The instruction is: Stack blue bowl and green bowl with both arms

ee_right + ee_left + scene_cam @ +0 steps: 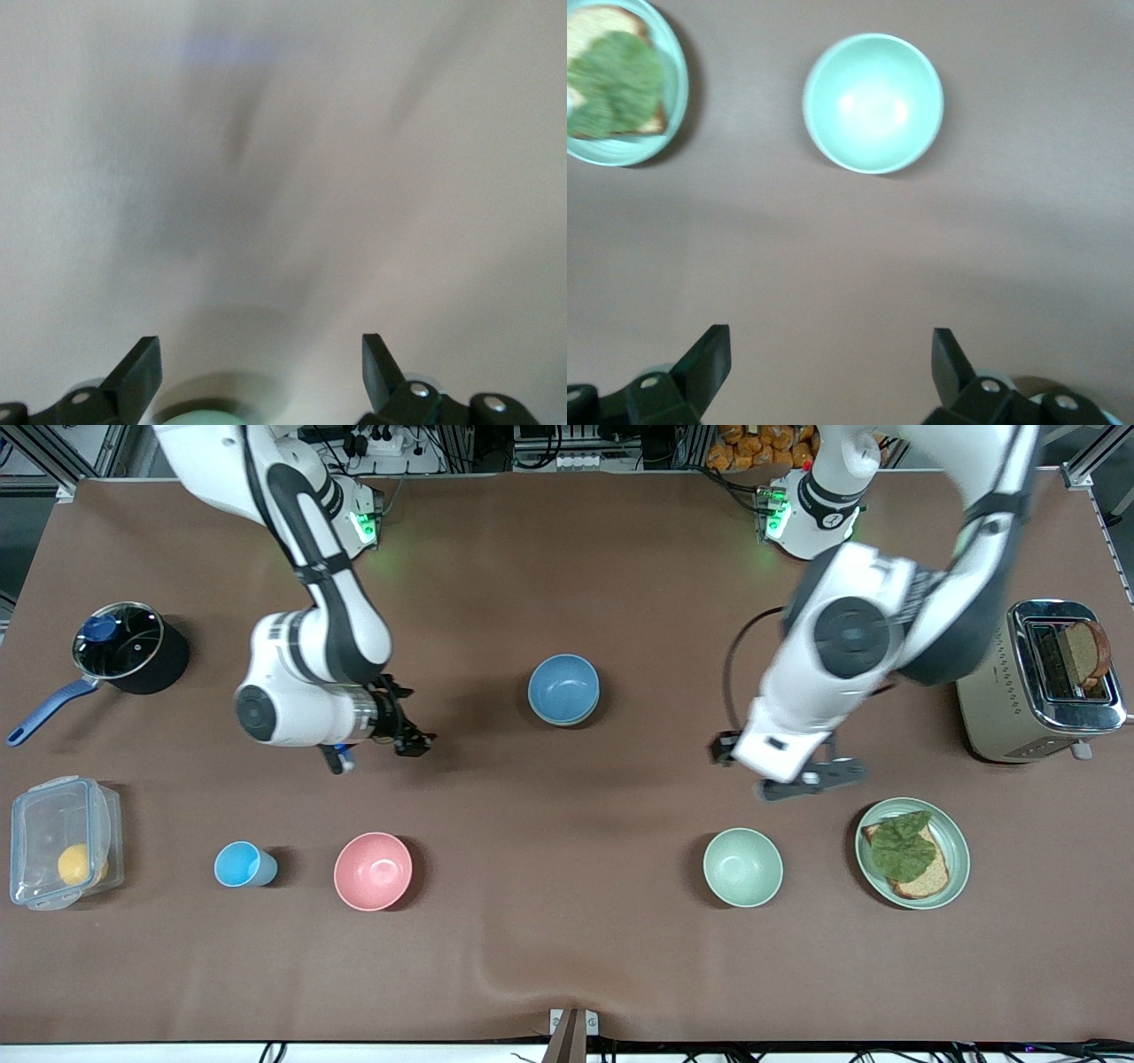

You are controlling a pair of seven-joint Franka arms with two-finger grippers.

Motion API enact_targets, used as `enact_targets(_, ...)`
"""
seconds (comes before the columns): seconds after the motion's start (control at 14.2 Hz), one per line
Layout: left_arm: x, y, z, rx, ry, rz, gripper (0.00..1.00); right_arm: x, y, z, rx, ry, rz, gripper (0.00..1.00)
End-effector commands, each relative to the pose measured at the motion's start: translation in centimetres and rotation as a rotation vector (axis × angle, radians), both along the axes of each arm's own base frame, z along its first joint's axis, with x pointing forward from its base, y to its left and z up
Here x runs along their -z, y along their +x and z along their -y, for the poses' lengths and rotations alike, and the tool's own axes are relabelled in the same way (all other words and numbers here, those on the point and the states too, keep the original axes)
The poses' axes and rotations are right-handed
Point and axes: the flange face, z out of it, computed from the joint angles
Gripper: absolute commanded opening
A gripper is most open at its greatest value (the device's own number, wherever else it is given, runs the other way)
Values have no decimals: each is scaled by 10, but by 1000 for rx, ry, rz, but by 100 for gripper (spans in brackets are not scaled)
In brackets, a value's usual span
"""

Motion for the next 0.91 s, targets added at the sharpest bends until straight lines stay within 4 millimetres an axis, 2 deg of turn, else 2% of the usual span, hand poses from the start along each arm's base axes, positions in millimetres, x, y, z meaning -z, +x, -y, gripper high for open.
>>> enact_targets(0.0,-38,-2,-51,-10,-35,-5,100,-39,13,31,-52,-50,1,100)
enact_targets(0.14,-61,-5,-93,9,-52,-20,100,-63,25,60,-113,-54,0,100)
enact_targets(0.28,-77,-14,-116,34,-66,-50,100,-94,39,97,-184,8,21,100)
enact_targets(0.42,-83,-30,-123,44,-57,-71,100,-122,46,131,-236,-1,16,100)
enact_targets(0.63,-97,-53,-139,97,-66,-64,100,-166,53,193,-314,12,36,100)
enact_targets(0.7,-106,-57,-145,115,-89,-52,100,-178,50,213,-361,53,75,100)
enact_targets(0.84,-122,-65,-148,138,-98,-27,100,-203,45,241,-484,77,149,100)
